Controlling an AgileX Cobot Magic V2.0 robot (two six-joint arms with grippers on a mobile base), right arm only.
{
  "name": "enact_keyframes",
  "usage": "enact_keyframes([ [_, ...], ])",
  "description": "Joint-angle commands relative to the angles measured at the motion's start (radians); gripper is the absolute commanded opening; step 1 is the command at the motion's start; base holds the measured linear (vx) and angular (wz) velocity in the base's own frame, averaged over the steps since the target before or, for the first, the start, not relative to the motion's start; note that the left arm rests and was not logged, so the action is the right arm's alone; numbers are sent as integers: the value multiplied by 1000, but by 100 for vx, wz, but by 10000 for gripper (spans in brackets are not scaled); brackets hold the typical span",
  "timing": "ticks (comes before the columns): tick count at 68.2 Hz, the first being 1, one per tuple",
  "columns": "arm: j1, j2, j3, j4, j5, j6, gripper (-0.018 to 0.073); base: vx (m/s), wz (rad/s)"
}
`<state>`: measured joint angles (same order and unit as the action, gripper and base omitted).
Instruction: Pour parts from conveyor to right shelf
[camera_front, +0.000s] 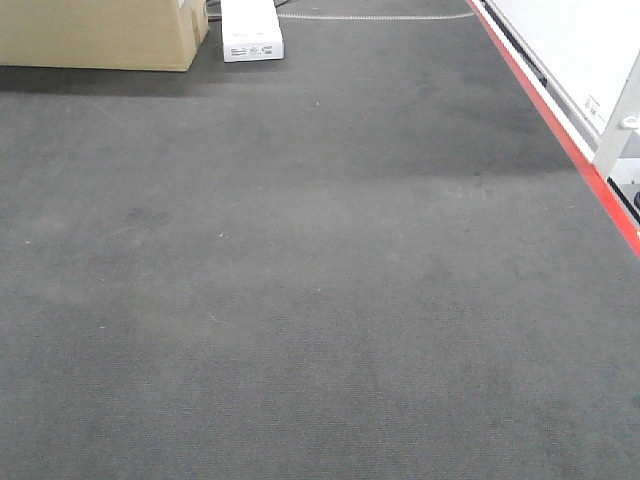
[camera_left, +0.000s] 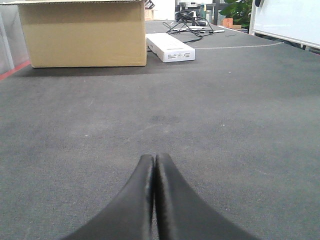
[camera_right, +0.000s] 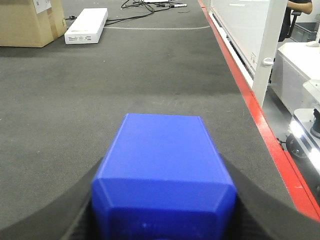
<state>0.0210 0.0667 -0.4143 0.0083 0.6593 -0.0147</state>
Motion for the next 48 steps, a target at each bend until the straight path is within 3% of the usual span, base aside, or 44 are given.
enact_keyframes([
  [1, -2, 16, -24, -2, -81, -4, -6, 0, 0],
  [48, -2, 16, -24, -2, -81, -4, -6, -7, -9],
])
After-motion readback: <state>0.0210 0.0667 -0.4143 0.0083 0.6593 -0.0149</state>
